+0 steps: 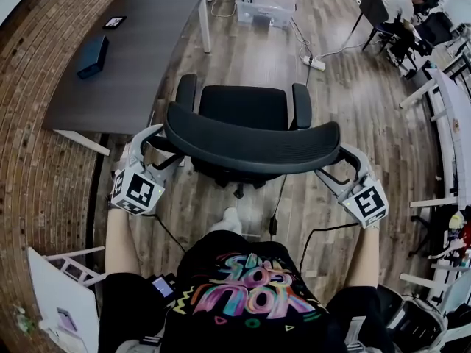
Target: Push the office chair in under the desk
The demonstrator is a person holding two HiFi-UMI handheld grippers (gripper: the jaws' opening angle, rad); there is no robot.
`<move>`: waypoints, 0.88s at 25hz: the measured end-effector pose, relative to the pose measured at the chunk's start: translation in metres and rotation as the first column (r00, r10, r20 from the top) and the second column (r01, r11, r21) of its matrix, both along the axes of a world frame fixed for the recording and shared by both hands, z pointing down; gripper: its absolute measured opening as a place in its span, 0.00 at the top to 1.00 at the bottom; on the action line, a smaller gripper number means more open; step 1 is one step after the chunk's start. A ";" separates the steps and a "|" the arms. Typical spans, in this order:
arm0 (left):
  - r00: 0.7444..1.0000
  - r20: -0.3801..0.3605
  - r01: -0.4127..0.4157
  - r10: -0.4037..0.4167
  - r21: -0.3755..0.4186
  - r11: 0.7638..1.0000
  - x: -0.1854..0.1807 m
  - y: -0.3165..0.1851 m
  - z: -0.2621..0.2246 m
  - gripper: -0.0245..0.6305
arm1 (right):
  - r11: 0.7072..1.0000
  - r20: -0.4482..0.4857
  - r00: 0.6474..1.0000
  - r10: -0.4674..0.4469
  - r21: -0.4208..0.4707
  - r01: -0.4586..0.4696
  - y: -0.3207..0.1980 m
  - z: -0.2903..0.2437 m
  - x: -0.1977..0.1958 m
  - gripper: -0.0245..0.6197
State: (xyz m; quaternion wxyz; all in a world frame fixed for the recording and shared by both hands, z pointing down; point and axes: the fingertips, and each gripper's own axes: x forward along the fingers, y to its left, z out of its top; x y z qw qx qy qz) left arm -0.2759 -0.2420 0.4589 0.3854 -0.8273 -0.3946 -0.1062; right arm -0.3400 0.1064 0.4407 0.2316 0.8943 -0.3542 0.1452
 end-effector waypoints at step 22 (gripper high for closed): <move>0.998 -0.063 -0.020 0.019 -0.013 1.000 0.125 0.029 0.001 0.44 | 0.998 -0.007 0.998 0.059 0.009 -0.059 0.027 0.001 0.127 0.43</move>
